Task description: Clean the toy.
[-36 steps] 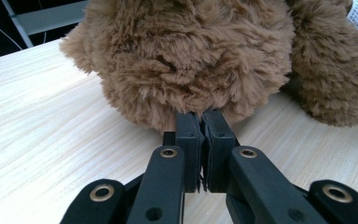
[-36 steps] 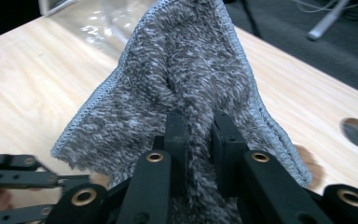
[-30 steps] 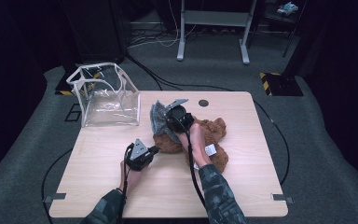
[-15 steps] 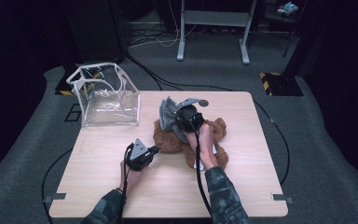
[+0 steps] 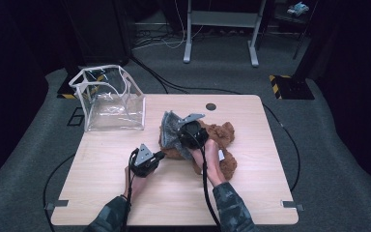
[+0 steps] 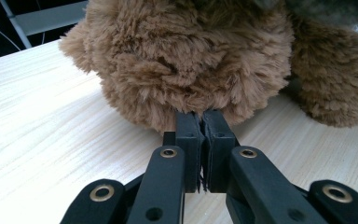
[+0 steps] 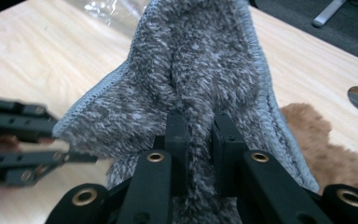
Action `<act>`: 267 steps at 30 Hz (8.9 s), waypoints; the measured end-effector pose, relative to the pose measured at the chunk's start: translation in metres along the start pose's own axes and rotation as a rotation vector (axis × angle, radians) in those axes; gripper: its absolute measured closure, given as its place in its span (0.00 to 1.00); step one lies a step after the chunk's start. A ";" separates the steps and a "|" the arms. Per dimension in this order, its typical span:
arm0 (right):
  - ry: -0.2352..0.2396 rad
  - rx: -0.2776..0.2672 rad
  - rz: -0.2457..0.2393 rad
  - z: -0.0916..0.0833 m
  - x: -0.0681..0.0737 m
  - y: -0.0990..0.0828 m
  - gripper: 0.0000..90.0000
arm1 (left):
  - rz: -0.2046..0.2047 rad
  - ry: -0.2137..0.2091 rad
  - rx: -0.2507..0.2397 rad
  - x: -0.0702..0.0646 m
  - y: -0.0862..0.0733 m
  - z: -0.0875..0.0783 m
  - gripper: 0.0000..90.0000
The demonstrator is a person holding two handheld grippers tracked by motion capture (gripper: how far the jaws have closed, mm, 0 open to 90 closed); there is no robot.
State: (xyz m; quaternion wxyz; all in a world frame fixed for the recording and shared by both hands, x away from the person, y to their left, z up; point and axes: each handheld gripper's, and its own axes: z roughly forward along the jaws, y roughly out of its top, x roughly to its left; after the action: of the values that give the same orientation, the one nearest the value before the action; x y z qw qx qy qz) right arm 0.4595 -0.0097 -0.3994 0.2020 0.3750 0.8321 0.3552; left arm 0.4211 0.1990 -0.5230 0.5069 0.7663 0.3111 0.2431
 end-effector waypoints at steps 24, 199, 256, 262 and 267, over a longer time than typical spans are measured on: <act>0.051 -0.031 0.005 -0.027 0.013 -0.026 0.88 | 0.002 0.005 -0.004 0.001 0.000 0.000 0.96; -0.109 0.037 0.111 -0.015 -0.061 -0.019 0.89 | 0.016 0.011 0.023 -0.001 0.000 0.002 0.99; -0.199 0.030 0.222 -0.041 -0.097 -0.048 0.89 | 0.022 0.010 0.034 -0.001 0.000 0.002 0.99; -0.282 0.050 0.265 -0.050 -0.115 -0.063 0.89 | 0.022 0.009 0.035 -0.001 0.001 0.002 0.99; -0.227 -0.020 0.259 -0.061 -0.109 -0.065 0.89 | 0.024 0.014 0.033 -0.002 0.000 0.003 0.99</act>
State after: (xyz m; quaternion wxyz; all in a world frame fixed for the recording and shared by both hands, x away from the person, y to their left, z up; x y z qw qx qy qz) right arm 0.4605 -0.1503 -0.3996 0.2508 0.5149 0.7451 0.3418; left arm 0.4218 0.1959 -0.5236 0.4890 0.7765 0.3095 0.2491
